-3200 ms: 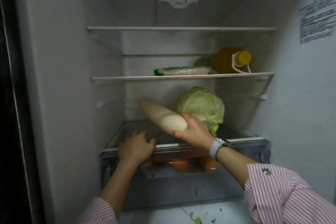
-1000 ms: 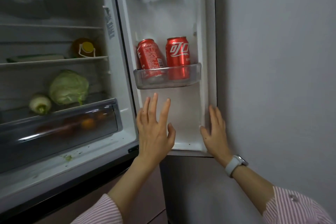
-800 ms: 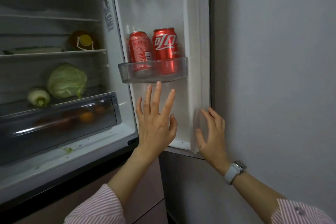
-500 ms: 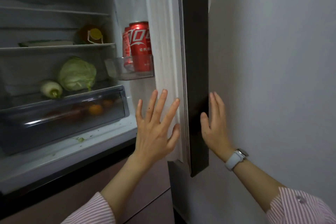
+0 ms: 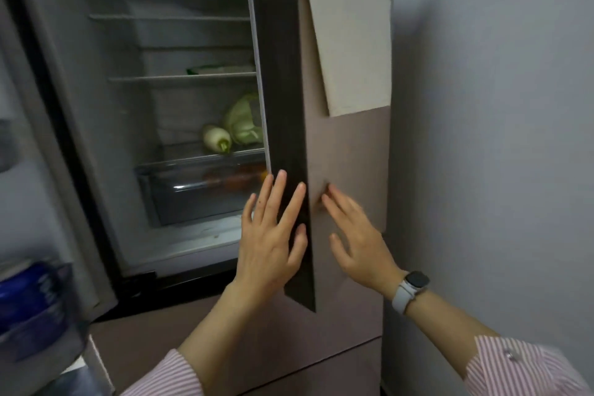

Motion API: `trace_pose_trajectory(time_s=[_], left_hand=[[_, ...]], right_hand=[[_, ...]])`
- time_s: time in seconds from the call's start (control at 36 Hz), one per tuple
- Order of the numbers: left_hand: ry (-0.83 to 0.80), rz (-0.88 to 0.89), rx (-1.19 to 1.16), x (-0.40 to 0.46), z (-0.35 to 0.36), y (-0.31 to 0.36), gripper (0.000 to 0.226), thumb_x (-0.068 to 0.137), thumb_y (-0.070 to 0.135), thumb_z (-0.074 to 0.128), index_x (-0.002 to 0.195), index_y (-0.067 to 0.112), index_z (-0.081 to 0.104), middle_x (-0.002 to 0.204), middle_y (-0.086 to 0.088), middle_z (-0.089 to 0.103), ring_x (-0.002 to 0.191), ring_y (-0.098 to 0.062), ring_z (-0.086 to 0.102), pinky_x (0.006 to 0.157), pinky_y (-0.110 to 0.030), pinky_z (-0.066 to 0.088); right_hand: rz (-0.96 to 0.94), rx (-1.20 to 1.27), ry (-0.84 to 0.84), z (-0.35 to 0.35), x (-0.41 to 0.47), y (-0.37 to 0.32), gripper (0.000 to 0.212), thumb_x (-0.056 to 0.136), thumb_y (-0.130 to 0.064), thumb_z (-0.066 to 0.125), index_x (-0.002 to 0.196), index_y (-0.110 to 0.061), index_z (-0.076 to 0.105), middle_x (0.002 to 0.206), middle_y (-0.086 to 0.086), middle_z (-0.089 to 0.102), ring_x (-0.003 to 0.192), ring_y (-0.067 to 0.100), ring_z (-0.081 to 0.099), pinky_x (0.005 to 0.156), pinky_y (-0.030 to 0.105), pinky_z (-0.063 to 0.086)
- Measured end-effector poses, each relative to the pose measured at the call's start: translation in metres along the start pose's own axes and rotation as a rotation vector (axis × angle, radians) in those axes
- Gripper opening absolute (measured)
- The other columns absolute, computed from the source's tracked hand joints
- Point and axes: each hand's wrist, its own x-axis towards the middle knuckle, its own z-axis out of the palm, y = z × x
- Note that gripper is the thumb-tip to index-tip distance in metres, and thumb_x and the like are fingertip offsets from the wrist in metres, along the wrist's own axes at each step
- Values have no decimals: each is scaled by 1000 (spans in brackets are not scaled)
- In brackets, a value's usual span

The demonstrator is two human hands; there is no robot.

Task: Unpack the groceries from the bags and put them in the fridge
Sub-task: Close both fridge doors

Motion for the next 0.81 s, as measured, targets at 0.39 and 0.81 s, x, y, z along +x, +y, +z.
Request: trace_pose_trajectory(time_s=[0.39, 0.81], left_hand=[[-352, -282, 323, 26, 26, -88, 80, 91, 32, 45, 147, 13, -8, 148, 2, -28, 135, -21, -26, 113, -56, 11], [-106, -448, 194, -51, -39, -83, 51, 83, 37, 41, 128, 15, 53, 140, -13, 44, 127, -32, 44, 98, -52, 38]], right_hand=[[137, -321, -406, 66, 69, 13, 74, 87, -12, 41, 148, -27, 1, 155, -6, -19, 142, 20, -18, 117, 47, 10], [126, 187, -170, 99, 22, -45, 42, 88, -15, 40, 128, -13, 51, 134, 2, 49, 125, 14, 40, 107, 28, 32]])
